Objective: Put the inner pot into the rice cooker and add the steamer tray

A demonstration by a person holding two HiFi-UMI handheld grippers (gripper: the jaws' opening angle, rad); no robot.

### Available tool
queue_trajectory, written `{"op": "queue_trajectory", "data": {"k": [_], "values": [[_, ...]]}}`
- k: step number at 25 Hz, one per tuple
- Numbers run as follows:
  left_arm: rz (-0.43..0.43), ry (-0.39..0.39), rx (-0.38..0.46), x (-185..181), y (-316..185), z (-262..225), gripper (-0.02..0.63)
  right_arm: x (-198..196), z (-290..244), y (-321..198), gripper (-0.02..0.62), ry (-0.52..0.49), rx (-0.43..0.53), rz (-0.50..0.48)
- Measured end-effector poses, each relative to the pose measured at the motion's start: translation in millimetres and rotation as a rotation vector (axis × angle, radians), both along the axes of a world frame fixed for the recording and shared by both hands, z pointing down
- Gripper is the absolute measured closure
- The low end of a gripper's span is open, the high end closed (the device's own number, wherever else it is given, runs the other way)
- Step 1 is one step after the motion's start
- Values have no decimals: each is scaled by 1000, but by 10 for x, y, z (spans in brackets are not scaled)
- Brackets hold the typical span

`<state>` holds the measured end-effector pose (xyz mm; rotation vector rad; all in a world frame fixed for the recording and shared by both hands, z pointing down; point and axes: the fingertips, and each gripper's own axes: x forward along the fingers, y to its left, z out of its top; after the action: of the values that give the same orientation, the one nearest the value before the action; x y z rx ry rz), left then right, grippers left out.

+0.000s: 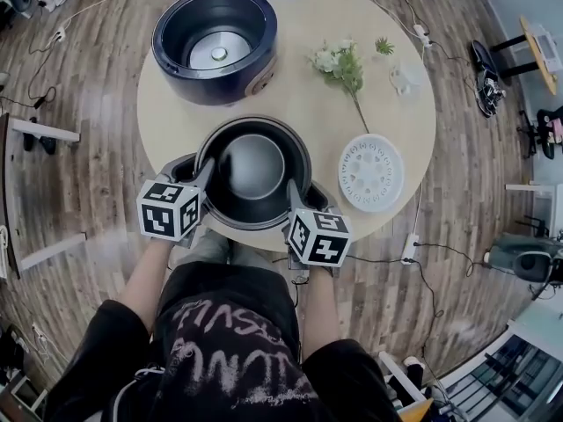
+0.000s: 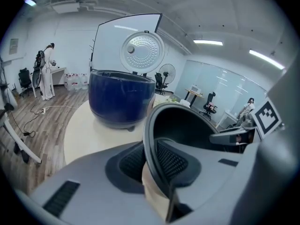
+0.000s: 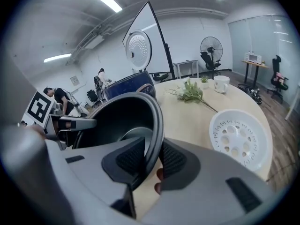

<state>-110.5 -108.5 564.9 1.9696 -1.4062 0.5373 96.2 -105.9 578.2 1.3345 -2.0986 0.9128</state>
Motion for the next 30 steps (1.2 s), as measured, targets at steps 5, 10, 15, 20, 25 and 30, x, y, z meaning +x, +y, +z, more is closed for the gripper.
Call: {"op": "queue_trajectory", "data": {"k": [5, 10, 15, 20, 25, 30], "values": [[-22, 0, 84, -2, 11, -339, 523, 7, -342, -40, 499, -6, 85, 8], [-31, -13, 199, 4, -44, -800, 522, 15, -771, -136, 502, -28, 195, 6], [-45, -25, 285, -52, -161, -1206, 520, -46, -1172, -329, 505, -42, 281, -17], [-58, -17, 366, -197, -393, -1627, 520, -199, -1636, -598, 505, -29, 363, -40], [-64, 1, 429, -400, -621, -1953, 520, -408, -2017, -842, 499, 1, 422, -71], [-70, 16, 461, -725, -963, -2159, 515, -745, -2283, -1221, 499, 34, 445, -101]]}}
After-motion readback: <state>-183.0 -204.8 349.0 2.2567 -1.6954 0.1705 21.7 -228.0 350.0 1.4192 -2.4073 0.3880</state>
